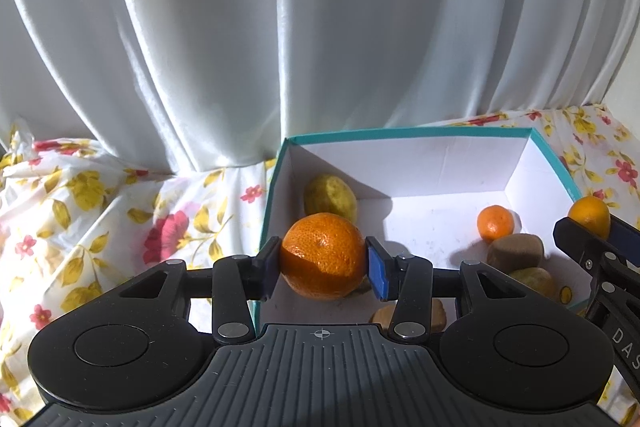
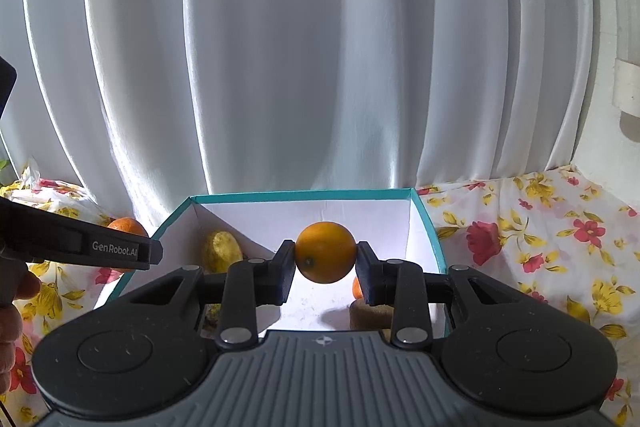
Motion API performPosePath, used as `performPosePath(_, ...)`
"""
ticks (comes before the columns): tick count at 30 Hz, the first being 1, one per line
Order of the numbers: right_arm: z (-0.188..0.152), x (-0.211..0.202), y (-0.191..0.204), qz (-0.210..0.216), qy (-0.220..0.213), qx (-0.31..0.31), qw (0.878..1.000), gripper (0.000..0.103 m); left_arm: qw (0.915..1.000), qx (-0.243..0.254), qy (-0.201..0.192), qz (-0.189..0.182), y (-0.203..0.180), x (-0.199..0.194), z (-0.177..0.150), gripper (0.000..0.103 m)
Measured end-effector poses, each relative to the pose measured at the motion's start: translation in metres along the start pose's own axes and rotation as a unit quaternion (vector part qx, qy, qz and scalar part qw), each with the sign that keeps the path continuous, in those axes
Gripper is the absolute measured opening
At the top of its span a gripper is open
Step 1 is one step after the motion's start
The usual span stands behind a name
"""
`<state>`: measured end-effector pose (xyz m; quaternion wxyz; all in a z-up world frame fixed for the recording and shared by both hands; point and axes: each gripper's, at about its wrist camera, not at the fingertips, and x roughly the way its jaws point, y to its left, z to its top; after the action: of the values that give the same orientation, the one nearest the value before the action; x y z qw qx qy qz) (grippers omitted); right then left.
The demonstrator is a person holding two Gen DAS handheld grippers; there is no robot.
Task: Organize fruits
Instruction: 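Lift the mandarin and kumquat and carry both over the teal box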
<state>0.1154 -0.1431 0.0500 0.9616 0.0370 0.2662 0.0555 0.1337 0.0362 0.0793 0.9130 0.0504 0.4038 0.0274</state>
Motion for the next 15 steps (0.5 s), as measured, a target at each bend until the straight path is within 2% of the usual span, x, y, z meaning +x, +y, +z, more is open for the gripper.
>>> performPosePath(15,0.000,0.018,0.001,-0.008,0.014,-0.007,1.000,0.032,0.9997,0.003,0.022,-0.005,0.002,0.019,-0.002,0.049)
